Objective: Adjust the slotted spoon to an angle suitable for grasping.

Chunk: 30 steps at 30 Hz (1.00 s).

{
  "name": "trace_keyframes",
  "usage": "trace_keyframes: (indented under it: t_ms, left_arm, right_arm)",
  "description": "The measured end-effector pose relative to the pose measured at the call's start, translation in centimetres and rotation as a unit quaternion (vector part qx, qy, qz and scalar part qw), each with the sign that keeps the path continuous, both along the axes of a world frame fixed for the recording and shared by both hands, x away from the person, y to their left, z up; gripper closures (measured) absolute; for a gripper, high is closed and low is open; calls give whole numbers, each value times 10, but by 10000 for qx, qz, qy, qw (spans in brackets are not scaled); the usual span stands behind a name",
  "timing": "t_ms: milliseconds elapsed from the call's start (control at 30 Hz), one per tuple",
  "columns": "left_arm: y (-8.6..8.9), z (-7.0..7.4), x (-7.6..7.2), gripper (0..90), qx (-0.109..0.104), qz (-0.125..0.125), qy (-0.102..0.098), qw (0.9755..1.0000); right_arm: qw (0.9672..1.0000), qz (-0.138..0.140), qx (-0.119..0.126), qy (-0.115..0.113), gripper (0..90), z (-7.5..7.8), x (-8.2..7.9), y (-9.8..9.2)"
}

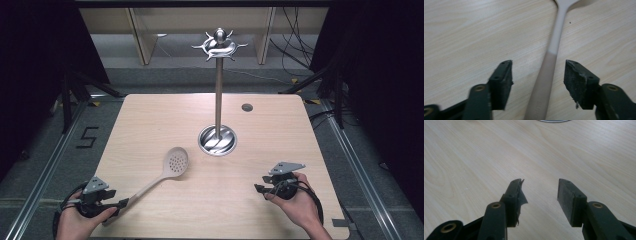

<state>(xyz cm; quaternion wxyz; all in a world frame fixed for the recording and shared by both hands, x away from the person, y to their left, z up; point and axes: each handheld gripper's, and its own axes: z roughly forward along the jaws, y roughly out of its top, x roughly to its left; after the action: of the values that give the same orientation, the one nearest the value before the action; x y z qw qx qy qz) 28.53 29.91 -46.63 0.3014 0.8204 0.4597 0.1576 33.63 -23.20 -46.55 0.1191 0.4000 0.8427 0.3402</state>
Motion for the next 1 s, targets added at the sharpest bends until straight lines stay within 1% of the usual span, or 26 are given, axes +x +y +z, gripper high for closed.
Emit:
trace_keyframes:
  t_ms: [33,133,167,200,233,267,300,333,367,400,433,467,500,533,567,600,633,667,700,733,767,800,833,900,967,1000]
  left_arm:
    - [-1,1,-1,576,20,-8,4,10000]
    - [-3,5,-4,733,116,-140,-17,9998]
    - [-4,7,-4,733,142,-307,-1,9994]
    - [-8,7,-7,840,146,-348,167,9991]
    - [-8,7,-7,875,146,-348,167,9991]
    - [-14,6,-10,890,179,-391,508,9978]
    - [-14,6,-10,891,179,-391,508,9978]
    - [-14,7,-9,892,408,-592,643,9953]
    - [-16,4,-8,892,476,-531,495,9962]
    - [-15,4,-5,892,363,-534,836,9944]
    - [-15,4,-5,893,363,-534,836,9944]
    - [-18,-2,-4,893,244,-367,699,9966]
    - [-18,-2,0,893,454,-468,845,9943]
    - [-18,-2,0,894,454,-468,845,9943]
    - [-17,-1,1,894,604,-547,988,9918]
    - [-19,-2,0,894,605,-545,1168,9898]
    - [-21,-4,0,895,733,-649,1312,9865]
    - [-21,-4,0,895,733,-649,1312,9865]
    - [-22,-5,1,895,877,-808,1305,9843]
    - [-24,-5,0,895,924,-810,1324,9835]
    - [-26,-7,-1,895,936,-710,1377,9835]
    - [-27,-9,0,895,1115,-697,1445,9807]
    - [-27,-9,0,895,1115,-697,1445,9807]
    - [-28,-10,1,895,1225,-648,1503,9789]
    - [-28,-12,1,895,1259,-627,1451,9794]
    - [-28,-11,2,895,1280,-616,1530,9780]
  right_arm:
    - [10000,0,1,3,549,0,0,0]
    - [10000,-2,4,7,548,0,0,0]
    - [10000,5,-5,0,548,0,0,0]
    - [10000,42,-63,51,547,2,0,0]
    - [10000,42,-63,51,547,2,0,0]
    - [10000,37,-51,17,546,1,0,0]
    - [10000,10,-2,-61,546,0,0,1]
    - [10000,6,11,-74,545,-1,0,1]
    - [10000,6,11,-74,545,-1,0,1]
    - [10000,6,56,7,544,0,-1,2]
    - [10000,6,56,7,544,0,-1,2]
    - [9999,4,36,102,543,1,-1,2]
    - [10000,59,-29,38,540,-1,0,2]
    - [10000,50,-25,57,538,-1,0,2]
    - [10000,50,-25,57,538,-1,0,2]
    - [10000,45,-22,55,537,-1,0,2]
    - [10000,55,-15,60,536,-1,0,1]
    - [10000,55,-15,60,536,-1,0,1]
    - [10000,38,13,7,534,-2,1,2]
    - [10000,38,13,7,534,-2,1,2]
    - [10000,39,13,1,534,-2,1,2]
    - [10000,51,-38,75,532,0,0,2]
    - [10000,51,-38,75,532,0,0,2]
    - [10000,54,-39,72,531,0,0,2]
    - [10000,40,-19,51,530,0,0,2]
    - [10000,38,-18,51,530,0,0,2]
